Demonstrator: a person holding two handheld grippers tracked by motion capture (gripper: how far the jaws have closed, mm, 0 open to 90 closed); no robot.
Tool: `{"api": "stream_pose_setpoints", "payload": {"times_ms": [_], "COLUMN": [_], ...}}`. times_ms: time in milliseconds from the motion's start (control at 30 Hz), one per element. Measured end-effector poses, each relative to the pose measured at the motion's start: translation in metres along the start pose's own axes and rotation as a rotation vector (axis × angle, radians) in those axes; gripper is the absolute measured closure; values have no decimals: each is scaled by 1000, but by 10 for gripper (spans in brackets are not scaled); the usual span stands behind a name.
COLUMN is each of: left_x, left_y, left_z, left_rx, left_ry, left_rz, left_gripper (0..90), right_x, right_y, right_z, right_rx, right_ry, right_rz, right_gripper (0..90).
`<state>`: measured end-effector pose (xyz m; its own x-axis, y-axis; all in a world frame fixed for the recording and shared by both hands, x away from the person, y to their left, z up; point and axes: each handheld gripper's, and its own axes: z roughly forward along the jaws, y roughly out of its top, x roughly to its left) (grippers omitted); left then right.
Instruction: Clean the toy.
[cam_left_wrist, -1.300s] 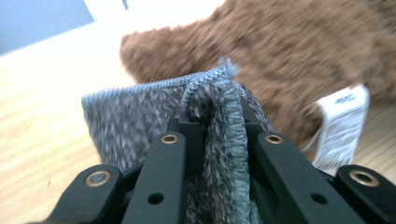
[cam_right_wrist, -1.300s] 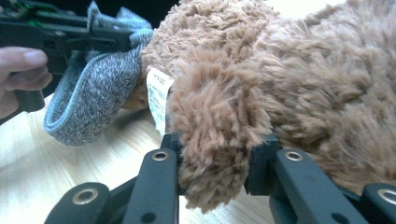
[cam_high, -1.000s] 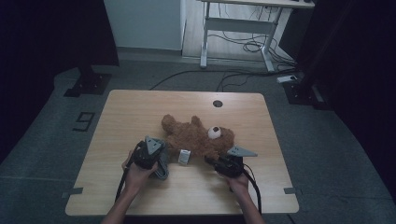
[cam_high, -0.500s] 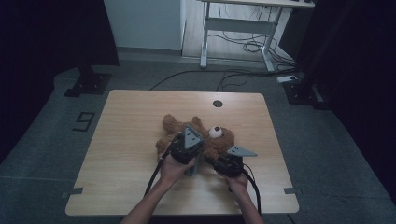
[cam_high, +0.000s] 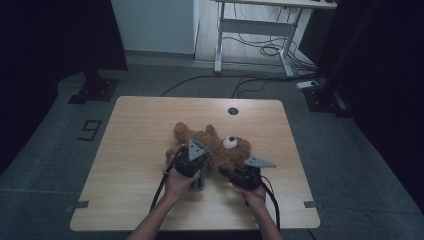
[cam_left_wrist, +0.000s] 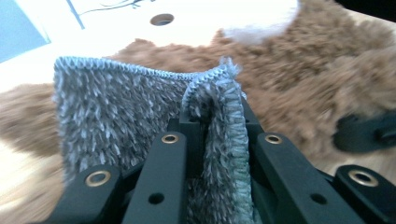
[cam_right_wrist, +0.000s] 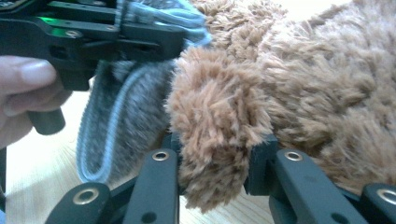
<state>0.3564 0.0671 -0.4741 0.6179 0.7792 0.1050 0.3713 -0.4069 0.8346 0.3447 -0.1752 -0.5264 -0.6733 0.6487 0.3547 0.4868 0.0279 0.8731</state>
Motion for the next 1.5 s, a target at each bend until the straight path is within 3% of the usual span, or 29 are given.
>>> {"api": "stream_pose_setpoints", "payload": {"times_ms": [267,467,600,700,767,867,1000,1167,1333,1500], "left_x": [32,59,69,73,70,58,37,1,-25,-24], "left_y": [-31,-68,-75,-72,-64,-45,-15,22,46,35], "left_z": [-25,-33,-36,-40,-45,-51,-48,-30,3,36], "left_rx": [9,58,78,62,30,-6,-40,-60,-19,60], "left_ry": [100,140,160,156,138,111,64,6,-17,13], "left_rz": [-10,-73,-86,-111,-125,-114,-73,-6,40,13], "left_gripper": [790,790,791,791,790,790,789,788,787,787], "right_x": [-1,1,3,3,2,2,1,1,1,0], "right_y": [0,-1,-1,-1,-1,-1,-1,-1,-1,-1], "right_z": [-1,1,3,3,2,2,2,2,1,2], "right_rx": [3,10,11,10,4,2,3,4,5,5], "right_ry": [8,21,25,23,22,21,23,27,29,32], "right_rz": [6,2,-1,3,6,7,7,10,13,13], "right_gripper": [713,713,713,712,712,712,711,711,709,710]}}
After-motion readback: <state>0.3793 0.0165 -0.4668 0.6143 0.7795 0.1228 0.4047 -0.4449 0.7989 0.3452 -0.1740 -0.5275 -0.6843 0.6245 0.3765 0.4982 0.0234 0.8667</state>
